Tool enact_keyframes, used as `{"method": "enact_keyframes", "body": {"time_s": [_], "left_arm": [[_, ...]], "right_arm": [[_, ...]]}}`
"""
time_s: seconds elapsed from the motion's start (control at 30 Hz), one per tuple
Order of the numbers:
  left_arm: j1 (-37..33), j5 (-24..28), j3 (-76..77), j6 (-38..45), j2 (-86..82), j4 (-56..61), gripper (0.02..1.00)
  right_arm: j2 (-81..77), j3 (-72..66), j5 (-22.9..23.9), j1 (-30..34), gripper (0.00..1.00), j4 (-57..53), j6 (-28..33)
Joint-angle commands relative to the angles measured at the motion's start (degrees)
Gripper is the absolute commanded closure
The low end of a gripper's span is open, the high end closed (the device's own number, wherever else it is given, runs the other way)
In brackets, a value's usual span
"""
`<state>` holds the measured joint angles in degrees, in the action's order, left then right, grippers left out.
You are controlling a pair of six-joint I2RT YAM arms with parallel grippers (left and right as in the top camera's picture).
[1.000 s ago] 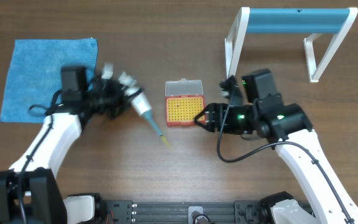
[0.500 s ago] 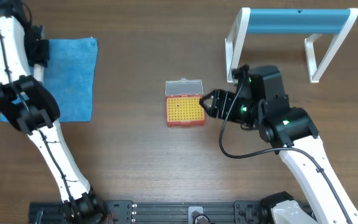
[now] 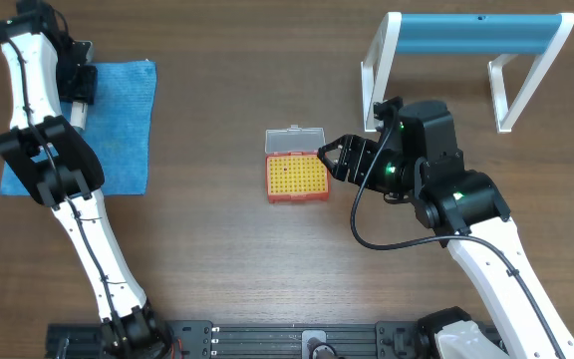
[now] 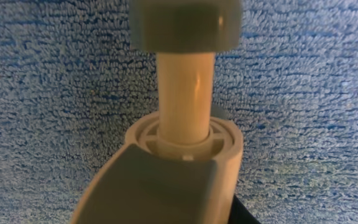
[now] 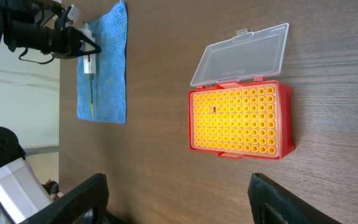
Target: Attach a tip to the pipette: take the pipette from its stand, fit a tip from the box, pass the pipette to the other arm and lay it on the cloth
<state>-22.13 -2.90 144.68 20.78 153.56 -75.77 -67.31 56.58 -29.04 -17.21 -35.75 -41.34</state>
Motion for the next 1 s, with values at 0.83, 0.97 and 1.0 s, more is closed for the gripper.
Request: {"method": "enact_keyframes", "body": {"time_s": [0.83,0.97,1.0], "left_arm": [[10.3,16.8,-52.8,-19.8,-94.8,-21.5,0.091],[10.3,17.1,-65.9,-25.3,-108.1,-20.0,0.088],[10.3,17.1,-67.0,-26.2,-108.9,-19.3,0.088]], "right_arm": [[60.5,-8.7,30.1,1.7,0.248,-26.6,35.2],[64.5,-13.4,30.2,1.7,0.248,-22.3,35.4],[64.1,-15.4,30.2,1.7,0.248,-21.5,35.5]]}}
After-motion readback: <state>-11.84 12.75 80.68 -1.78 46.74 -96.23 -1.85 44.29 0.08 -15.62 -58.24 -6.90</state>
